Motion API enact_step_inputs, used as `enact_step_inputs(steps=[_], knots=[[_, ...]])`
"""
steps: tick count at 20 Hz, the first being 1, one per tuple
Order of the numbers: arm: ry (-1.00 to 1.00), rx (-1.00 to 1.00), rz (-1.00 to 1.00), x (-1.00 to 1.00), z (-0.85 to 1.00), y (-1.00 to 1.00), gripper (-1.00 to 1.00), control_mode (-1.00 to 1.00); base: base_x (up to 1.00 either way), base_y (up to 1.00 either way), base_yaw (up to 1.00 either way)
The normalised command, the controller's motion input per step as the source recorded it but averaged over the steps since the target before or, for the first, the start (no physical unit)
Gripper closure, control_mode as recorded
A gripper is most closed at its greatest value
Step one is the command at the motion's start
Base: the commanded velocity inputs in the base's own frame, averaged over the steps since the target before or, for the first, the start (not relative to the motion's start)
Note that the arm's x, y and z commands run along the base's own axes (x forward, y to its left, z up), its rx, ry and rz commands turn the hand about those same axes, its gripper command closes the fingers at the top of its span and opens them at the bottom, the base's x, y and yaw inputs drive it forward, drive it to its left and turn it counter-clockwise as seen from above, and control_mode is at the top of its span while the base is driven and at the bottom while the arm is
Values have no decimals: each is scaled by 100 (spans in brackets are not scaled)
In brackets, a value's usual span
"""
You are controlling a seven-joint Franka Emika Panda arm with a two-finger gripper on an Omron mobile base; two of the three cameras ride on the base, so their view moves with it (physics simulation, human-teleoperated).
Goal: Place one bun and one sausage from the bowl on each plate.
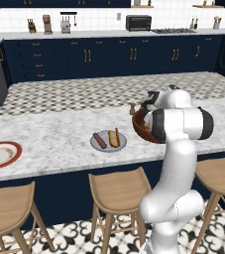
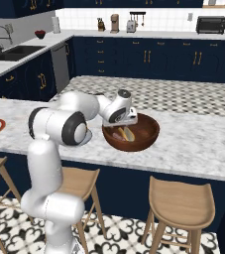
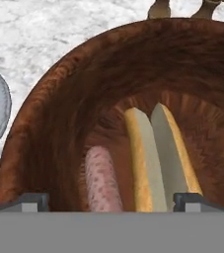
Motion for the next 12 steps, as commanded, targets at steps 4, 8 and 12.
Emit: enact_step_inputs(steps=[4, 8, 12], knots=[[3, -2, 0, 33, -28, -9, -100, -100, 0, 0, 0], [2, 0, 0, 26, -18, -7, -100, -100, 0, 0, 0], [0, 0, 5, 32, -36, -19, -100, -100, 0, 0, 0]])
